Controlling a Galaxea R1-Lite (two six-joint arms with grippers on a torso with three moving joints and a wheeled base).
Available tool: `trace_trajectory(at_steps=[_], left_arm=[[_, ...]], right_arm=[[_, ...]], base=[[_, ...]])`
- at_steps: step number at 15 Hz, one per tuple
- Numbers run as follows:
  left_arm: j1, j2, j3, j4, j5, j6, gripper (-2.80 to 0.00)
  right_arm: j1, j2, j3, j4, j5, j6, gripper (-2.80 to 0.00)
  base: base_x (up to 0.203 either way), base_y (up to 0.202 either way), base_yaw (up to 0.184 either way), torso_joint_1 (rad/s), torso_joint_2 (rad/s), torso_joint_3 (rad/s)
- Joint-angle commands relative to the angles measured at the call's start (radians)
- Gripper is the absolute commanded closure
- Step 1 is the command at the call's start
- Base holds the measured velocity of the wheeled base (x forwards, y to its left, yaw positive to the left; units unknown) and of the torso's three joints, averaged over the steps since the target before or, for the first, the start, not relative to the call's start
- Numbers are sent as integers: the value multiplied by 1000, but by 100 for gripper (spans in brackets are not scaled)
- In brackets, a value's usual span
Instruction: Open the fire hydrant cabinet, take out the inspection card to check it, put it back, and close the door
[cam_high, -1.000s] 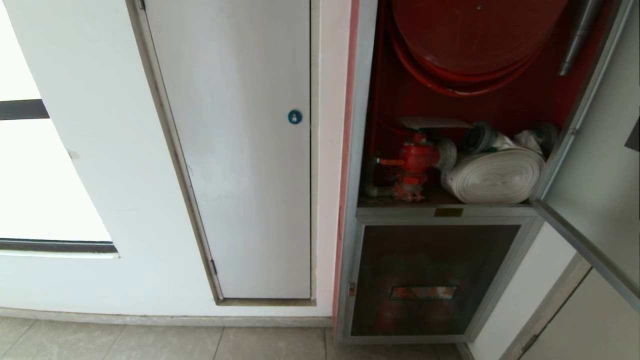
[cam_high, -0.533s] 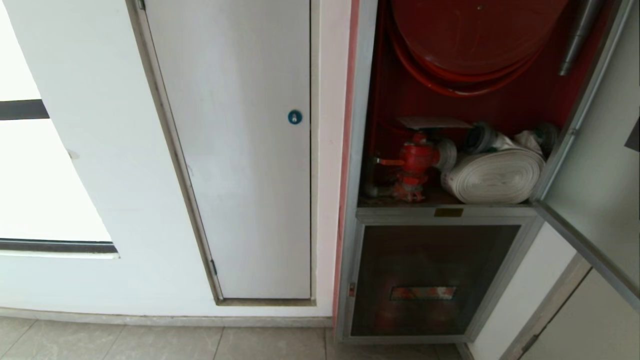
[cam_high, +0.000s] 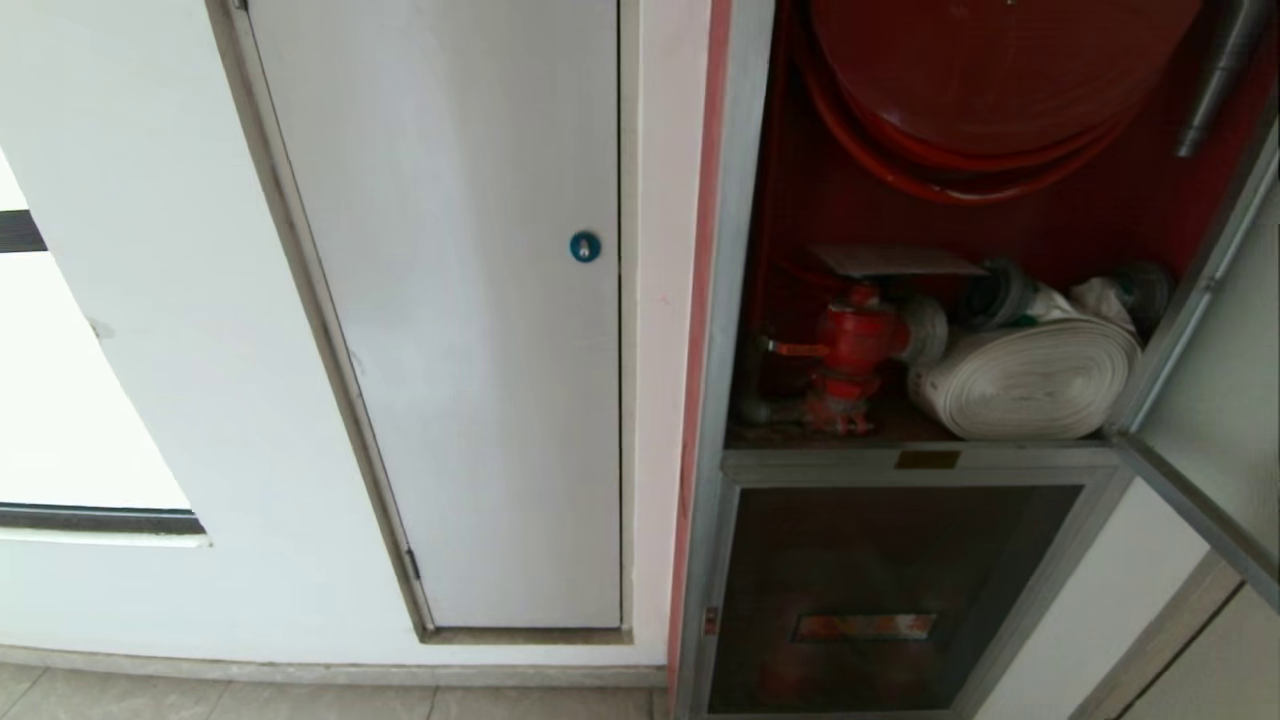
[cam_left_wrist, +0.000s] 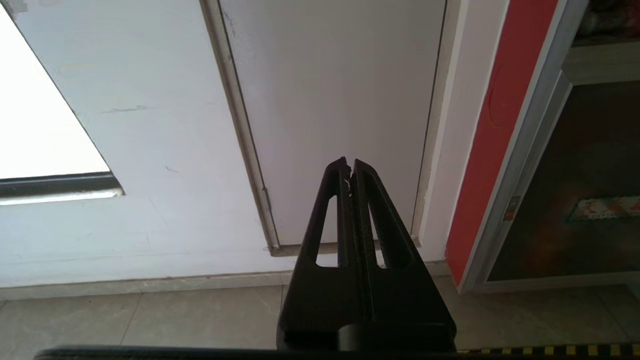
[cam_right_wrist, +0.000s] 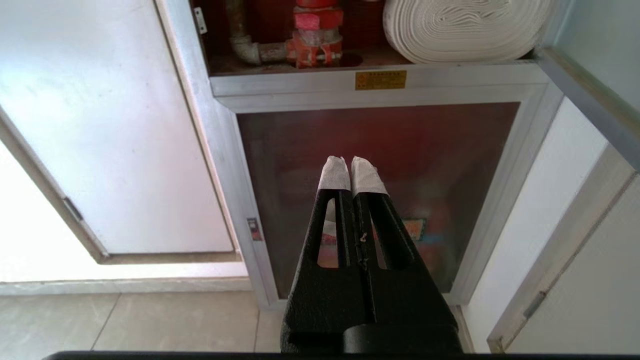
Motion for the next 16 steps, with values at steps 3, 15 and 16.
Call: trace_trajectory(at_steps=[3,15,16], left_arm=[[0,0,12,0,0,0,0],[0,0,12,0,0,0,0],[0,0,12,0,0,0,0]], right_arm=[[0,1,3,0,0,0,0],[0,1,3,0,0,0,0],[0,1,2,0,0,0,0]], base=[[198,0,0,3,2,2],[198,0,-1,2,3,2],[193,0,-1,1,1,1]])
